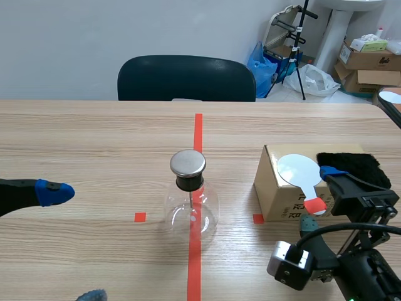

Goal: Do the electroscope experiment

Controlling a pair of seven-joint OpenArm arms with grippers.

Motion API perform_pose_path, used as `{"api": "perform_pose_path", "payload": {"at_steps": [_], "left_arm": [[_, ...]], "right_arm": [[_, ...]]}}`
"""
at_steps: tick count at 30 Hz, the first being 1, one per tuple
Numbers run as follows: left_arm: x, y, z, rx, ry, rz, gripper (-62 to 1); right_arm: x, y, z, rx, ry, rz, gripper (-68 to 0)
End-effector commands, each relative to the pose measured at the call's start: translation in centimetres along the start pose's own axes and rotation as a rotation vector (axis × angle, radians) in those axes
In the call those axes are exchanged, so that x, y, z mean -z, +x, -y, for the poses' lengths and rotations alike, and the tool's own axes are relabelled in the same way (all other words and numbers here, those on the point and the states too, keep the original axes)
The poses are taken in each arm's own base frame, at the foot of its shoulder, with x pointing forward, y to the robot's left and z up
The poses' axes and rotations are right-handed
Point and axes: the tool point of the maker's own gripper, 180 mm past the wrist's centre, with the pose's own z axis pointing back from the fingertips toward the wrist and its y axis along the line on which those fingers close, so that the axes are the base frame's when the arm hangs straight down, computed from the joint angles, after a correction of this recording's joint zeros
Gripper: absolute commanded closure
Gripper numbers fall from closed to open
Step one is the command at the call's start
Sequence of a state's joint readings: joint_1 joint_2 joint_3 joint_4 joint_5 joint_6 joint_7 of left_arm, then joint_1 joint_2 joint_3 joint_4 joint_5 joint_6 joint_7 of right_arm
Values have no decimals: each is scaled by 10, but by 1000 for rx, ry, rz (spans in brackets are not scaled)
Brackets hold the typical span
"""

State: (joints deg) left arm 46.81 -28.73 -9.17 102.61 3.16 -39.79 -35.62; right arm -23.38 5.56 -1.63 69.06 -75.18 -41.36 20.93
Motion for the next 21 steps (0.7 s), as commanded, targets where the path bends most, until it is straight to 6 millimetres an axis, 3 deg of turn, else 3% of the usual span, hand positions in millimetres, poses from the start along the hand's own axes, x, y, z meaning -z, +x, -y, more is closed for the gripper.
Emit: {"api": "perform_pose_path", "payload": {"at_steps": [1, 21], "left_arm": [[1, 7, -1, -5, 4, 35, -623], [2, 8, -2, -1, 4, 38, -623]], "right_arm": [[4, -5, 15, -27, -64, -3, -679], [2, -9, 15, 9, -64, -26, -679]]}}
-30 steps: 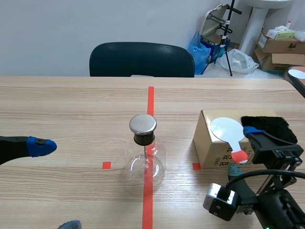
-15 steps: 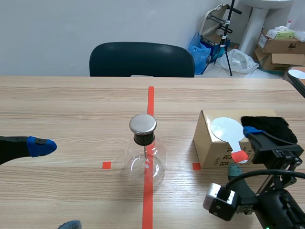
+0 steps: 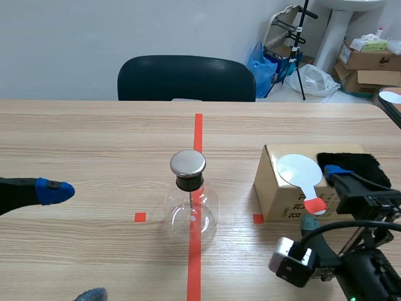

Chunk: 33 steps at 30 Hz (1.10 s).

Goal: Do the electroscope experiment

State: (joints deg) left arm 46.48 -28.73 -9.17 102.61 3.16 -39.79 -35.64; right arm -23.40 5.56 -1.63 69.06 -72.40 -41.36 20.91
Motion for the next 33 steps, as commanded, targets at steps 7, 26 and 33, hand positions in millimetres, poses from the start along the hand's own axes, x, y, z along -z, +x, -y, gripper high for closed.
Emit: {"api": "perform_pose_path", "payload": {"at_steps": [7, 26, 33], "left_arm": [[1, 7, -1, -5, 4, 35, -623], [14, 37, -52, 36, 372, 11, -623], [12, 40, -65, 49, 446, -24, -623]], "right_arm": [[-15, -4, 8, 23, -28, -24, -679], [-97, -19, 85, 505, -90, -98, -679], [-78, -36, 132, 762, -122, -75, -679]]}}
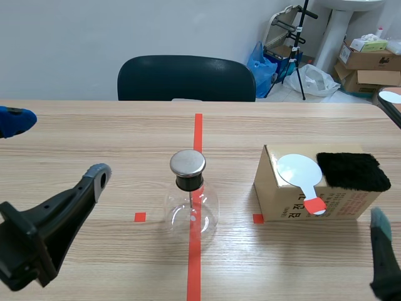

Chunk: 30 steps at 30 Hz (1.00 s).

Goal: Do the electroscope experiment

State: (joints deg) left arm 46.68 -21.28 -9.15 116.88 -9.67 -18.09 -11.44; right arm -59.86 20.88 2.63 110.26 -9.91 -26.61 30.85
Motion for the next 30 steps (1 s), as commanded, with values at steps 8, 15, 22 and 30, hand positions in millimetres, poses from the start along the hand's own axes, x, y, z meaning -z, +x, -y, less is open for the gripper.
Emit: {"api": "perform_pose_path", "payload": {"at_steps": [8, 15, 22, 30], "left_arm": [[0, 3, 2, -9, -8, 14, -623], [0, 0, 2, -9, -9, -4, -623], [0, -2, 2, -9, -9, -16, -623], [0, -3, 2, -5, -10, -17, -623]], "right_arm": [[48, 19, 22, 275, 86, 3, -679], [80, 24, 25, 455, 117, -16, -679], [92, 30, 26, 494, 113, -14, -679], [85, 35, 6, 510, 208, -5, -679]]}}
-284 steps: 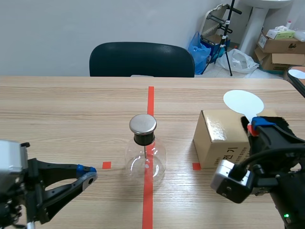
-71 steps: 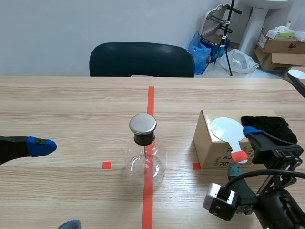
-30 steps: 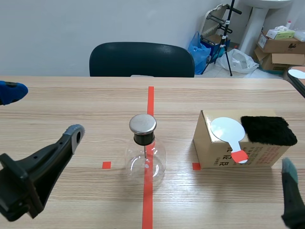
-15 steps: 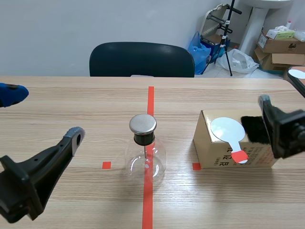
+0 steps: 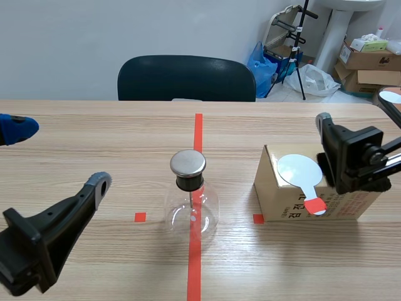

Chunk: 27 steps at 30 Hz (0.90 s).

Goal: Do the electroscope experiment

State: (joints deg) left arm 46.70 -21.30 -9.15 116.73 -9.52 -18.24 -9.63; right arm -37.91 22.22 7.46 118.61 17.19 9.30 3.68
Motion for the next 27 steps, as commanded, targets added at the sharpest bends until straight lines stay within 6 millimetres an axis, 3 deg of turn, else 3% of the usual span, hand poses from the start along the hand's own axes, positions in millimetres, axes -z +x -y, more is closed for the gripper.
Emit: {"api": "perform_pose_path", "payload": {"at_steps": [1, 9, 16, 27], "left_arm": [[0, 4, 2, 1, -8, 16, -623], [-1, 3, 3, 2, -9, 10, -623], [-8, -2, 9, -24, -18, -3, -623], [-8, -2, 9, -23, -18, -2, -623]], "right_arm": [[-3, 2, 1, 3, -7, 19, -679], [-14, 6, 9, 18, -25, 56, -679], [-25, -3, -6, 46, 61, 29, -679], [-33, -9, -12, 60, 79, 8, -679]]}}
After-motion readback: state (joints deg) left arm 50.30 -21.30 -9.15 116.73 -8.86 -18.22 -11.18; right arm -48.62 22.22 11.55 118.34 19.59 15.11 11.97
